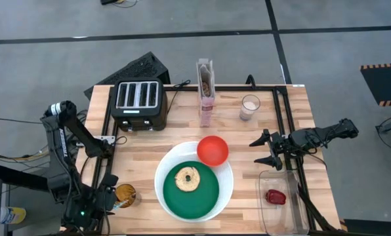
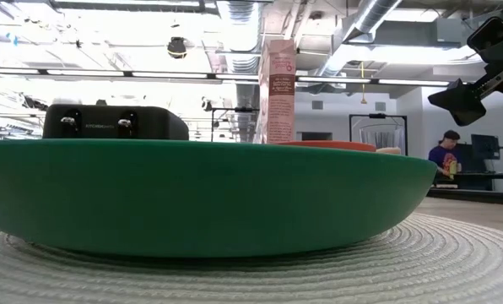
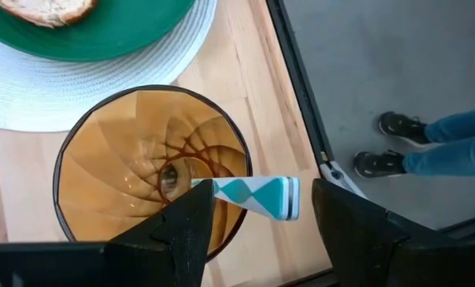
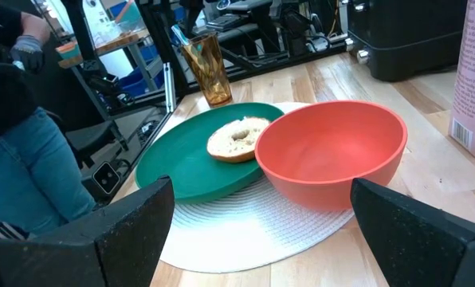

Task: Arrange a breakfast setting
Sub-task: Put the blue spoon from the yellow glass cup on the table mat to the top left of the green plate

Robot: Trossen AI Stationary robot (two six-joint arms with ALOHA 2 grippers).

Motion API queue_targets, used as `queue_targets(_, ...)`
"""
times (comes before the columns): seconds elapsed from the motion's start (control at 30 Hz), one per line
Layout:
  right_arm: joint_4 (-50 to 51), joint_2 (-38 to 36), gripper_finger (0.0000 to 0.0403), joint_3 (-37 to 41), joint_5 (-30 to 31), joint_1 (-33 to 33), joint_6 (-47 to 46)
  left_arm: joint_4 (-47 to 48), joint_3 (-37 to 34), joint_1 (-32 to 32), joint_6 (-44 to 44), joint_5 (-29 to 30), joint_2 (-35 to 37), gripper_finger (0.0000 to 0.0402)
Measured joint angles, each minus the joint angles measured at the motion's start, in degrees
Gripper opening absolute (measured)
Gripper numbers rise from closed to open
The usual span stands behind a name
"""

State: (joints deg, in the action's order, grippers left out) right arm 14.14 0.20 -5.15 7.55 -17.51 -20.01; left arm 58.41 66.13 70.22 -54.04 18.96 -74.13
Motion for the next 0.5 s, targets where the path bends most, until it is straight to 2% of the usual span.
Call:
queue_targets(0.27,0.0,0.0,0.0399,0.0,0.0,0.0,0.0,1.0,0.0,0.0,0.0,0.2,0.0,0.0194)
queue_targets(0.5,0.0,0.0,0.0399,0.0,0.0,0.0,0.0,1.0,0.0,-0.2,0.3,0.7,0.0,0.0138)
